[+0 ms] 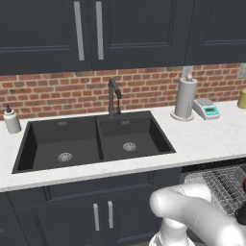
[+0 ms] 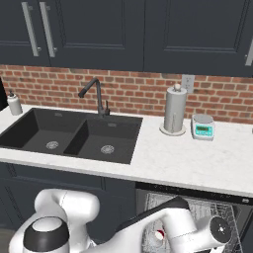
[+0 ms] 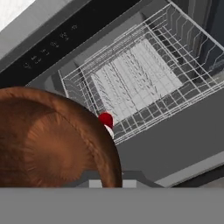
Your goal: Pick up the cup and bowl from the counter, place them in the dishwasher, and close the dishwasher door.
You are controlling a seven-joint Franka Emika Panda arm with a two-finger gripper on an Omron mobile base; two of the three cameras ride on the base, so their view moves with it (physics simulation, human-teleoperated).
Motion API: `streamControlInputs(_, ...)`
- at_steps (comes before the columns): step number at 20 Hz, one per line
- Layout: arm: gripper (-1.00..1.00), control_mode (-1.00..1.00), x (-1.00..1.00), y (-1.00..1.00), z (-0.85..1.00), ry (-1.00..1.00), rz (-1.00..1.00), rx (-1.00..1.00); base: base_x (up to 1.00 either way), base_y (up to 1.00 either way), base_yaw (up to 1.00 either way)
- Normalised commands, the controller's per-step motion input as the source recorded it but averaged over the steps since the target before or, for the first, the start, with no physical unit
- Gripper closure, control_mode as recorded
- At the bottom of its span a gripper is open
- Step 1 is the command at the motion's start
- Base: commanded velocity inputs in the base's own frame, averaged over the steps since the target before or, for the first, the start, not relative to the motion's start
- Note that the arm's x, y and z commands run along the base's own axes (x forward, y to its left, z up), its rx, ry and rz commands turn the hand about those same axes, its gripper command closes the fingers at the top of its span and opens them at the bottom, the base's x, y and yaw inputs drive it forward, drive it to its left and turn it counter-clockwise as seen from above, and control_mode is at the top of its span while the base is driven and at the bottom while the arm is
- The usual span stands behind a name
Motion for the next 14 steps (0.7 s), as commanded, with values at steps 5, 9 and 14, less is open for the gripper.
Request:
streamControlInputs(5, 1.0, -1.0, 0.28, -0.03, 0.0, 0.11, 0.0, 0.0, 0.0, 0.0, 0.0)
streamControlInputs(9, 1.0, -1.0, 0.46, -0.24, 0.0, 0.27, -0.01, 0.0, 0.0, 0.0, 0.0)
streamControlInputs(14, 1.0, -1.0, 0.41, -0.19, -0.1, 0.22, -0.03, 0.0, 0.0, 0.0, 0.0)
